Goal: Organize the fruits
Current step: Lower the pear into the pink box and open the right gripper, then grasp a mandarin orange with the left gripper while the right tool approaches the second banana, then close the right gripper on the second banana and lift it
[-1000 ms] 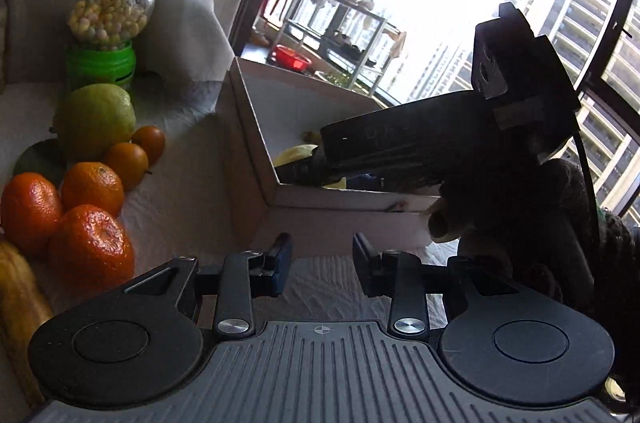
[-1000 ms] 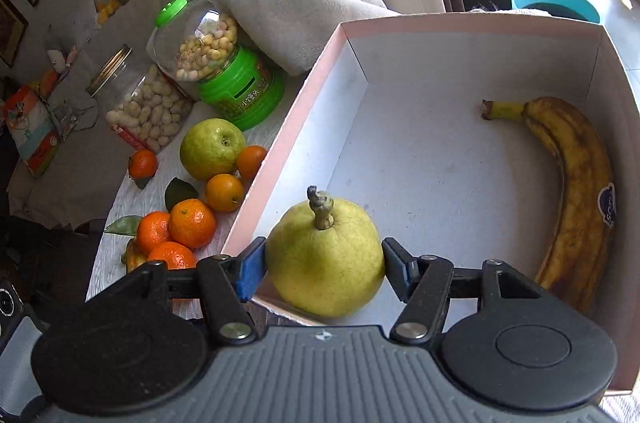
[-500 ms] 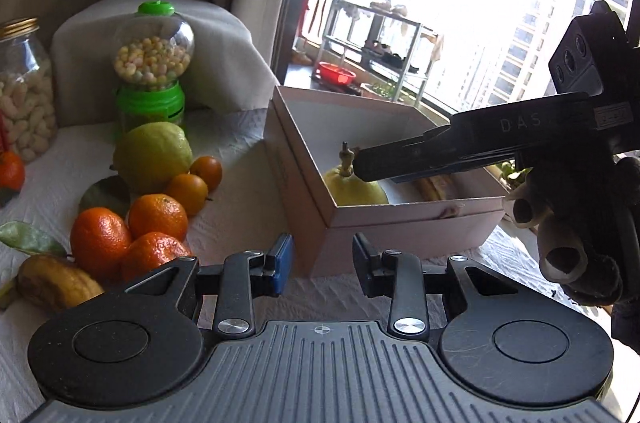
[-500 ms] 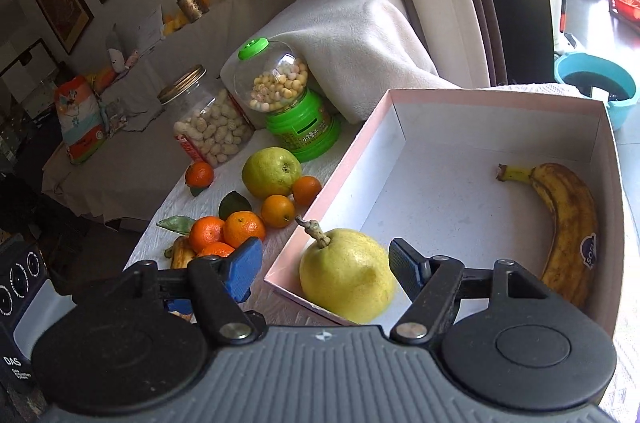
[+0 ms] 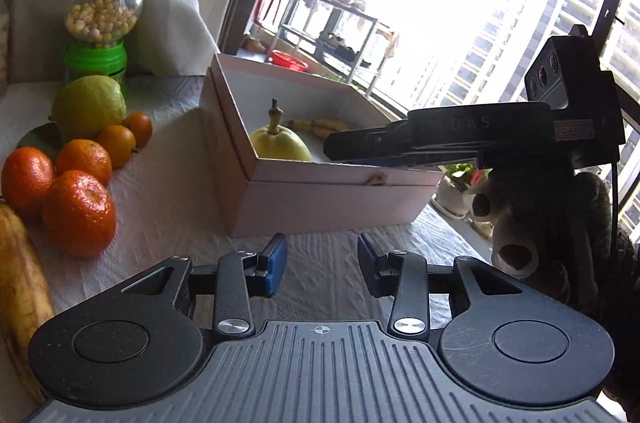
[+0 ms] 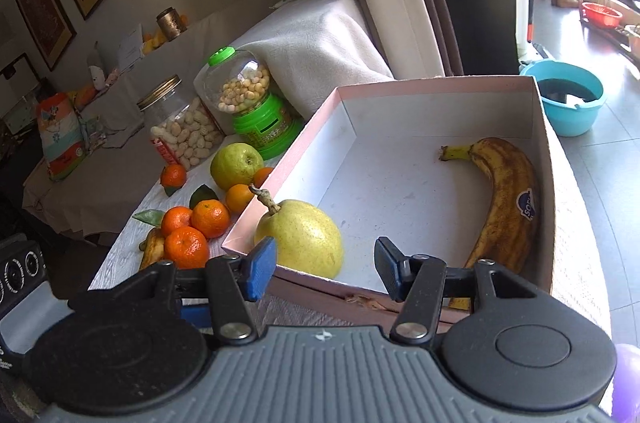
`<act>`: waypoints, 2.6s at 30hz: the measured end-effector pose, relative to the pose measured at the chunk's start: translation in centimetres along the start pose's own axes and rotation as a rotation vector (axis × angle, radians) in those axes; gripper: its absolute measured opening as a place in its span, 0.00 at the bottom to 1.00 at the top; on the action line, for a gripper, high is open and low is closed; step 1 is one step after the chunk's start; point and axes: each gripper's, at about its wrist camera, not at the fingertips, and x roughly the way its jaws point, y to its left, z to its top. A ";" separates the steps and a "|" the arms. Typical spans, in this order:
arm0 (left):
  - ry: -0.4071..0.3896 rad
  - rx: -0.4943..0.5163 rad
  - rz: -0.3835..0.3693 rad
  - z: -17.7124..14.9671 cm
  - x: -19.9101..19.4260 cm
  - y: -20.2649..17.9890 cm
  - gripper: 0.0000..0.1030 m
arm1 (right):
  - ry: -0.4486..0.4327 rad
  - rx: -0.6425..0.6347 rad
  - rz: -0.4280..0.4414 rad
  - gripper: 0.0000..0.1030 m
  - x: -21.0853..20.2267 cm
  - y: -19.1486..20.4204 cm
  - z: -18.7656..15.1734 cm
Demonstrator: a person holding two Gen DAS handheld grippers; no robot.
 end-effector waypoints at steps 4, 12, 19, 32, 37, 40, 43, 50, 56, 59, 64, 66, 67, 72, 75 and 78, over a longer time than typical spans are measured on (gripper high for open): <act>-0.079 -0.071 0.193 -0.7 -4.3 1.5 0.42 | -0.084 -0.127 -0.114 0.58 -1.5 4.0 0.2; -0.306 -0.331 0.592 0.1 -11.7 9.8 0.42 | -0.200 -0.383 -0.179 0.78 -0.6 13.7 -1.6; -0.292 -0.206 0.693 5.6 -8.6 16.3 0.42 | -0.119 -0.451 -0.078 0.78 3.4 17.7 -4.4; -0.139 -0.032 0.761 6.8 -1.0 20.6 0.44 | -0.131 -0.396 -0.036 0.78 7.4 16.1 -6.9; -0.133 -0.097 0.732 6.0 -0.8 21.9 0.51 | -0.062 -0.325 0.021 0.78 8.3 14.9 -6.2; -0.138 -0.147 0.708 5.8 -1.2 22.7 0.50 | -0.029 -0.282 0.037 0.78 8.8 14.3 -5.9; -0.170 -0.200 0.690 5.5 -2.1 23.0 0.50 | -0.004 -0.250 0.034 0.78 9.2 14.0 -5.8; -0.207 -0.259 0.653 4.2 -4.5 21.0 0.49 | -0.042 -0.246 0.031 0.78 8.7 13.8 -5.9; -0.283 -0.299 0.660 1.2 -10.2 15.7 0.49 | -0.019 -0.274 0.115 0.68 7.5 15.3 -6.0; -0.301 -0.323 0.709 -0.1 -11.9 14.4 0.49 | 0.032 -0.317 0.108 0.62 8.2 17.6 -6.1; -0.295 -0.354 0.722 -1.5 -13.7 13.3 0.49 | 0.049 -0.340 0.011 0.60 9.0 20.8 -6.8; -0.280 -0.343 0.719 -2.3 -14.0 12.6 0.49 | 0.059 -0.330 -0.008 0.60 9.7 21.2 -7.0; -0.270 -0.344 0.712 -2.6 -14.1 12.4 0.49 | 0.072 -0.319 -0.011 0.60 10.2 21.3 -7.0; -0.240 -0.377 0.633 -5.1 -14.3 10.3 0.49 | 0.087 -0.386 -0.048 0.40 11.0 22.2 -7.5; -0.234 -0.357 0.586 -5.7 -13.7 8.6 0.49 | 0.117 -0.401 -0.023 0.36 8.9 21.3 -7.9; -0.225 -0.322 0.526 -5.8 -12.3 6.8 0.49 | 0.107 -0.399 -0.022 0.34 5.3 19.0 -9.1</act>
